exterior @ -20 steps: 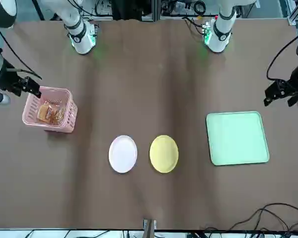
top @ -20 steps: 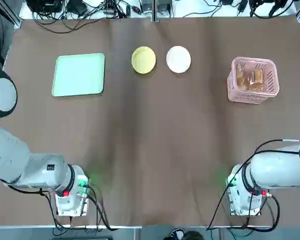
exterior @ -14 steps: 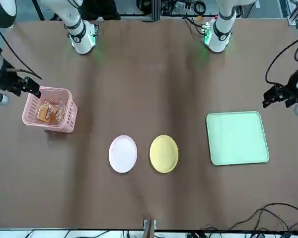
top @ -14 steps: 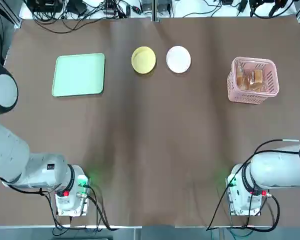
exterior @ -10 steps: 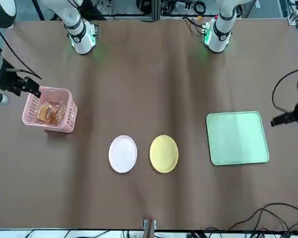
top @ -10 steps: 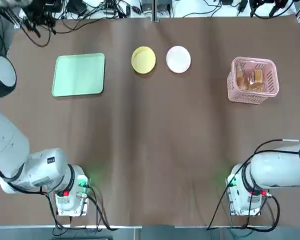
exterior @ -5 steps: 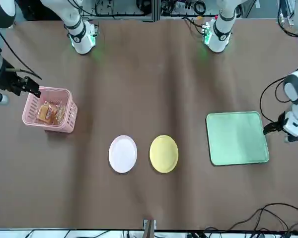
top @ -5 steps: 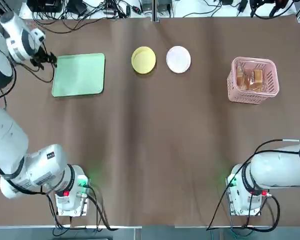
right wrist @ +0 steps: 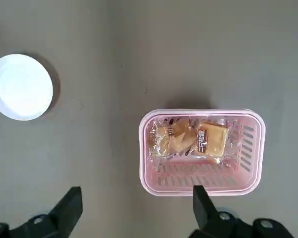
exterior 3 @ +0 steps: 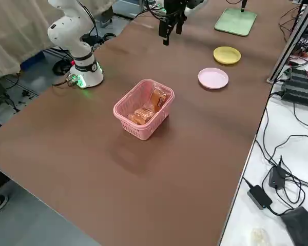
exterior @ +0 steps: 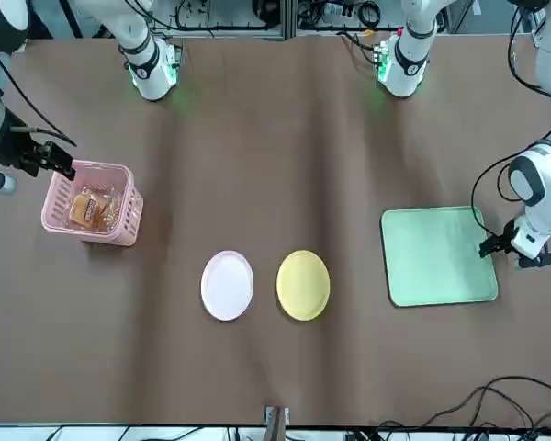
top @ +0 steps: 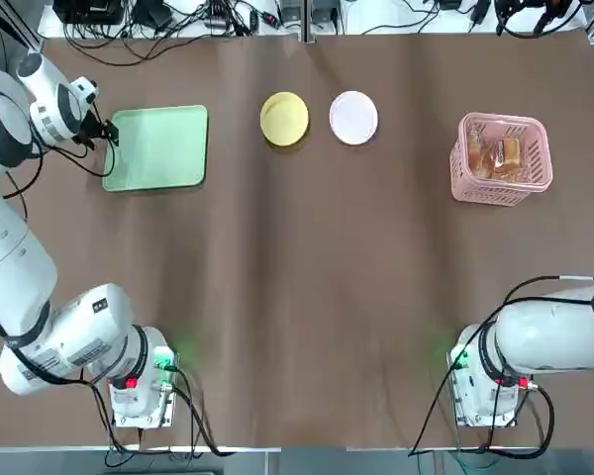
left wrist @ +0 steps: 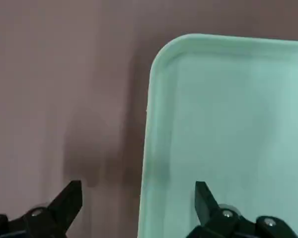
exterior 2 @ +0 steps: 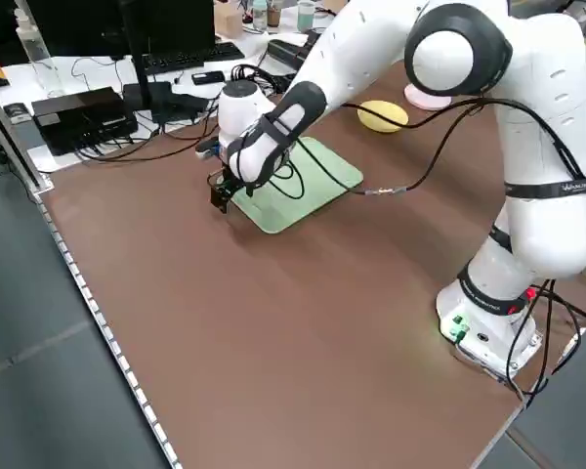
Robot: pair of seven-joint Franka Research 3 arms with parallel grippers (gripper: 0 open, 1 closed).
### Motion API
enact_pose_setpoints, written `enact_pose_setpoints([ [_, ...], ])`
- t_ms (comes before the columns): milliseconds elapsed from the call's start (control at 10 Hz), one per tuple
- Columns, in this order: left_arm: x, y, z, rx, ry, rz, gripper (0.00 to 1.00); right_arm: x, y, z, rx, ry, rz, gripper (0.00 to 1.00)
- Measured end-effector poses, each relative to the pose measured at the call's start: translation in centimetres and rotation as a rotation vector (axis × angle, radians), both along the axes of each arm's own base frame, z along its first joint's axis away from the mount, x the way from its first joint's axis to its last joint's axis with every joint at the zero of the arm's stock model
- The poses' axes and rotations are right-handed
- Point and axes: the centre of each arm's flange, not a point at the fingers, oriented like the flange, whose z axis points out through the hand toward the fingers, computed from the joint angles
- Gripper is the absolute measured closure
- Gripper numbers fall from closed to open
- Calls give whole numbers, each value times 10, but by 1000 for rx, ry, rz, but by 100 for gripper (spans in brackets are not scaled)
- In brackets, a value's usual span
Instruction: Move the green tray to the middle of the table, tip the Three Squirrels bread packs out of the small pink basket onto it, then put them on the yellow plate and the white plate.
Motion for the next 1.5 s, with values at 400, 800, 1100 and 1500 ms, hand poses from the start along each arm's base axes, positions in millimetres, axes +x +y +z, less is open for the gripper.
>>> enact_pose_setpoints([
  [400, 0, 0, -1, -1, 0, 9, 47, -1, 0, 0, 0, 5, 0, 2],
  [800, 1, -1, -1, -3, 1, 6, 95, -1, 0, -1, 0, 10, -1, 2],
  [1100, 0, -1, -1, -3, 1, 2, 95, -1, -1, -1, 0, 12, -1, 2],
  [1500, -27, -11, 4, -4, 33, -67, 95, -1, -1, -1, 0, 13, -2, 2],
])
